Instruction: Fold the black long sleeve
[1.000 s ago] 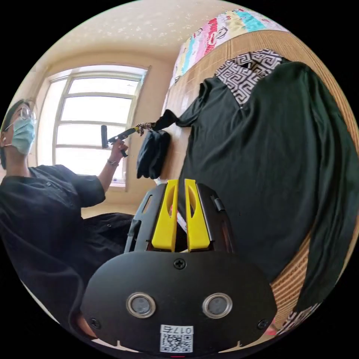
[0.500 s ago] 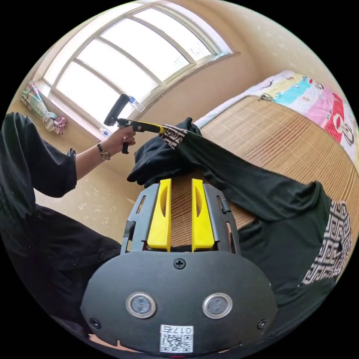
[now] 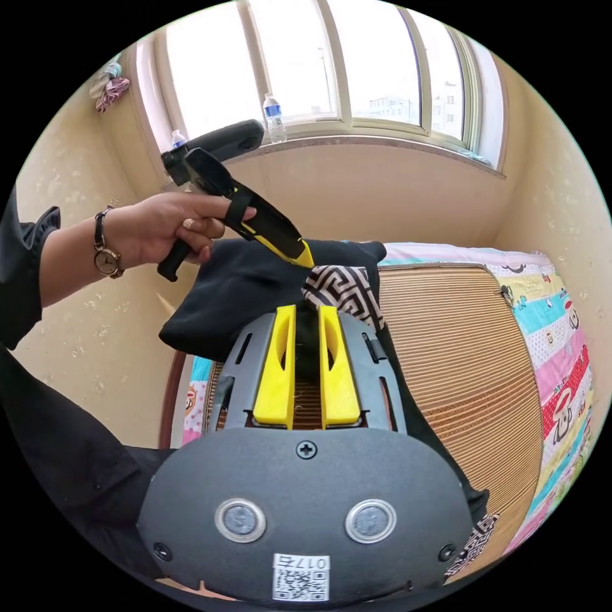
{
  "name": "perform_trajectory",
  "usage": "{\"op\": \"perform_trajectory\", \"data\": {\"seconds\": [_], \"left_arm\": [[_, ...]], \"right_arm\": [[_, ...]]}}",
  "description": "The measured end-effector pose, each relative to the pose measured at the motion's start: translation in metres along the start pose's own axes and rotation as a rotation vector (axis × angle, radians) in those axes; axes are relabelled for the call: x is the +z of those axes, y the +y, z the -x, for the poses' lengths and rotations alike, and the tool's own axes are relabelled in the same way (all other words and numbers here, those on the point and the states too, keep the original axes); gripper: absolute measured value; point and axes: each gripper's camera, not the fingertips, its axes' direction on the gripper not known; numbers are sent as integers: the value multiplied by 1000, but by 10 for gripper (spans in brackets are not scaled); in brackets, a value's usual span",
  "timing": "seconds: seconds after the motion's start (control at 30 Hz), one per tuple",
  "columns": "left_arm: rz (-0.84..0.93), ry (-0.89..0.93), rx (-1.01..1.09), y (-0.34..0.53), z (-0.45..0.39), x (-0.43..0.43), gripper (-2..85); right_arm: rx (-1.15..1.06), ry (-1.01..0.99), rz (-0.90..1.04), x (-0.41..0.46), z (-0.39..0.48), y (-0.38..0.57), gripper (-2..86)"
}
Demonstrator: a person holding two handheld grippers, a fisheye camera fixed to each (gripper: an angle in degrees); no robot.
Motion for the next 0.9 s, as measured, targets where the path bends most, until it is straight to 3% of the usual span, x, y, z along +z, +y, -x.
{"op": "perform_trajectory", "data": {"seconds": [0.27,0.4,0.6,0.73,0.9], "left_arm": [[-109,125,-119,27,39,-19,52],[-178,166,-133,29,51,-37,58],[-278,265,-80,30,41,-45,88],[-261,290,-44,27,21,-18,88],[-182,440,28,19,-25,61,86]], "right_arm": [[-50,50,150,38,15,-10,65],[31,60,104,25,10,-7,25],[369,-126,-266,-87,-56,22,9],[594,-448,-686,-189,-132,115,7],[773,-362,-1185,-282,-168,309,7]]}}
